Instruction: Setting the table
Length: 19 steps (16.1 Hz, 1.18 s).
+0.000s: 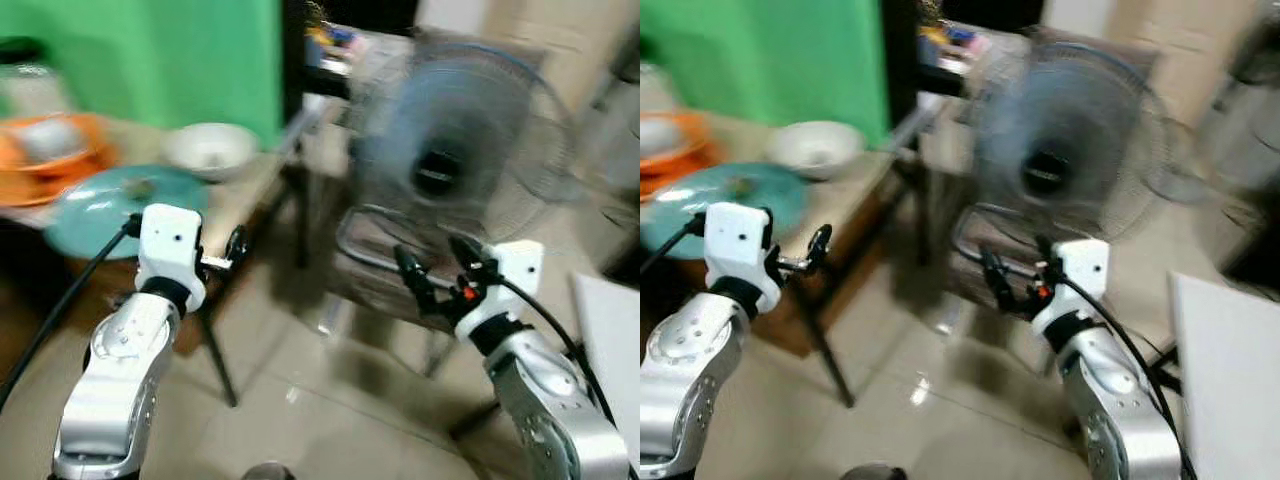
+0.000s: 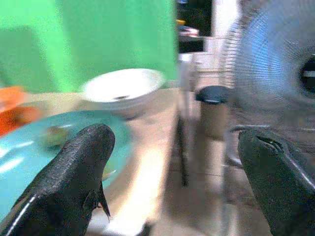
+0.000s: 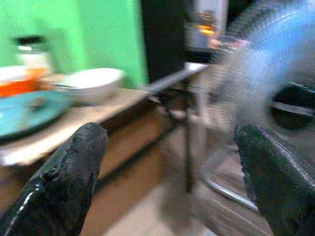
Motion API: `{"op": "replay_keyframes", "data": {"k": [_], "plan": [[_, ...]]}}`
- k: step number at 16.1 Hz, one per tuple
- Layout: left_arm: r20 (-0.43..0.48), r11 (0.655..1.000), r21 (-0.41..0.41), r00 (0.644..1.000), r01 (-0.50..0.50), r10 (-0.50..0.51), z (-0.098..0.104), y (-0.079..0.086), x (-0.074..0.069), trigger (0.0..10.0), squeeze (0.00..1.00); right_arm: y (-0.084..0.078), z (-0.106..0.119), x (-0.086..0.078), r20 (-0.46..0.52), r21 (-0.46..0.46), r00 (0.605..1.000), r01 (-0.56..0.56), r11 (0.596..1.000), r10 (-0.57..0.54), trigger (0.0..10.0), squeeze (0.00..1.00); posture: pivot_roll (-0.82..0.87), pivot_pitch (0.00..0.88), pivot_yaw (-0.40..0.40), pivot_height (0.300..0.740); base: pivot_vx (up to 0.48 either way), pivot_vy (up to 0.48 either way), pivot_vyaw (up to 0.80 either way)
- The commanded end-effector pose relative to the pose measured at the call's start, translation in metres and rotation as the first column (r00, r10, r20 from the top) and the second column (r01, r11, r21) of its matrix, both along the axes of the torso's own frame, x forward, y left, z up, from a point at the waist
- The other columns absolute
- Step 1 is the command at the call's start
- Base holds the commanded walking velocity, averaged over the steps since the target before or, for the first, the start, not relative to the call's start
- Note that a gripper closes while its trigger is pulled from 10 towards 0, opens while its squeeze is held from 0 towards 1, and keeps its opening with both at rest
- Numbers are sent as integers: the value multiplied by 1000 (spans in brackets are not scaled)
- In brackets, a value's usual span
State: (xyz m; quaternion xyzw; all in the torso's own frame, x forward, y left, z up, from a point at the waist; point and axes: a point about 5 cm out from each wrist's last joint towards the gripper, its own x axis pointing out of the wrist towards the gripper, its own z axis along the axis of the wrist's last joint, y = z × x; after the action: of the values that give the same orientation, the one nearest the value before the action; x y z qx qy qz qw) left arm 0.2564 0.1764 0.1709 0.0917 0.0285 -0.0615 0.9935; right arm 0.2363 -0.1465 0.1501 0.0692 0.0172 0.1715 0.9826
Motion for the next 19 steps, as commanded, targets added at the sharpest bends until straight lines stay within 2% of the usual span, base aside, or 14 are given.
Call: {"op": "replay_keyframes", "data": {"k": [1,10,18,19], "plan": [[0,1000,4,1000,8,-8,0,-2,-2,10000,0,-4,-1,0,-5,12,1000,9,1000,-9,10000,1000,62,0,-29,740,0,307,0],[15,1000,26,1000,6,-6,3,2,0,10000,0,-7,-2,5,-17,39,997,77,996,-76,10000,1000,61,0,-32,740,0,308,0],[25,1000,6,999,-20,19,6,6,2,10000,0,-1,-4,4,-29,20,999,30,999,-30,10000,1000,63,0,-33,740,0,0,0],[27,1000,4,999,-21,21,6,6,1,10000,0,0,-4,4,-34,15,999,24,1000,-24,10000,1000,65,0,-35,740,0,0,800]]}}
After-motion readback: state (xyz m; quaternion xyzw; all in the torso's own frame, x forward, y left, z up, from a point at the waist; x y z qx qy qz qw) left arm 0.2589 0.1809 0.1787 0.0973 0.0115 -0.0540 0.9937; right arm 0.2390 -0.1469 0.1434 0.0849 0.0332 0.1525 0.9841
